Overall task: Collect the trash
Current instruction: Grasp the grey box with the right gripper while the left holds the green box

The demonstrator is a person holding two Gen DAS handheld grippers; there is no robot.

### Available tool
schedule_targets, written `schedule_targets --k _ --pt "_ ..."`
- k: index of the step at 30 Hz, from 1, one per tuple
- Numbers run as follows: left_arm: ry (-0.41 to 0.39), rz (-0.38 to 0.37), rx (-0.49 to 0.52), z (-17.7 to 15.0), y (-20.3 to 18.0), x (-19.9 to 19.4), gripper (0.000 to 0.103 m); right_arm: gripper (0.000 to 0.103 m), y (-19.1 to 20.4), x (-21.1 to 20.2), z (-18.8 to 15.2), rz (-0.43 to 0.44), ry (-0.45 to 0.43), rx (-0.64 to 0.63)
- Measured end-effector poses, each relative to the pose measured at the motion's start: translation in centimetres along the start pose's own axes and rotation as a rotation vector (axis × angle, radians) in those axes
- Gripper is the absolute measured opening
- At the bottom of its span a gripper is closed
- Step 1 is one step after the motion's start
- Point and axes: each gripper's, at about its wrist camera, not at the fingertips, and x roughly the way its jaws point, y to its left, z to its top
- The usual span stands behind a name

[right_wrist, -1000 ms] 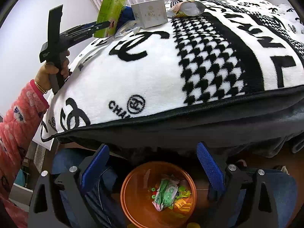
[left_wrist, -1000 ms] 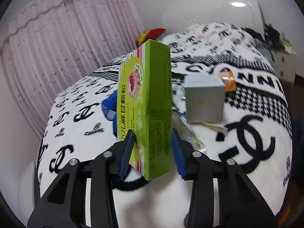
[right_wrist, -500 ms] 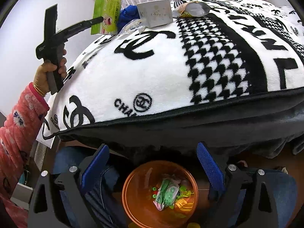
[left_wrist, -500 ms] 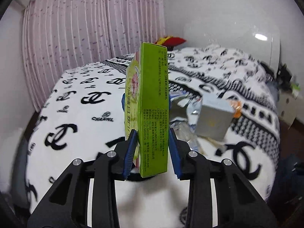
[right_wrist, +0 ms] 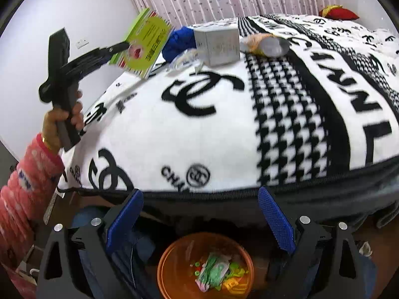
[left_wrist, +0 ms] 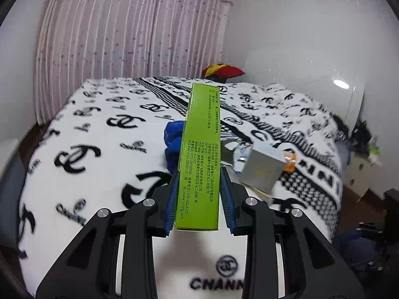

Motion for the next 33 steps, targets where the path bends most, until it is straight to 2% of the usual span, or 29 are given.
schedule_targets --k 3,6,13,17,20,21,23,24,27,33 --pt "-0.019 -0.011 -0.016 0.0 0.2 -1.2 0.031 0.092 0.2 0.0 1.3 0.002 -0.027 -0.019" --pt "-0.043 -0.029 -0.034 0.0 0.2 -2.7 0.031 0.092 0.4 0.2 3.9 -0.015 -0.091 -0.063" --pt "-0.083 -0.041 -0.041 -0.3 -0.5 -6.6 0.031 0.095 -0.2 4.0 12.9 -0.052 -0.215 -0.147" --pt "-0.091 -0.035 -0.054 -0.3 -0.4 -8.5 0.031 0.096 -0.8 6.9 17.2 -0.096 -0.243 -0.167" --pt "-0.091 -0.027 -0.043 -0.4 -0.8 -9.6 0.031 0.097 -1.3 8.9 19.9 -0.083 -0.215 -0.160" --pt "-0.089 -0.021 -0.035 -0.5 -0.9 -9.8 0.031 0.097 -1.4 9.4 20.4 -0.079 -0.205 -0.155" --pt "-0.081 -0.023 -0.035 -0.6 -1.0 -10.1 0.031 0.083 -1.4 10.4 21.3 -0.059 -0.164 -0.161" --pt "-0.077 -0.023 -0.031 -0.6 -1.1 -10.1 0.031 0.069 -1.2 10.7 21.4 -0.071 -0.147 -0.160" --pt "-0.075 -0.032 -0.028 -0.7 -1.5 -10.4 0.031 0.068 -0.9 10.1 21.0 -0.052 -0.140 -0.149" --pt "-0.083 -0.063 -0.006 -0.8 -3.5 -11.7 0.031 0.066 1.1 3.5 18.5 -0.026 -0.215 -0.187"
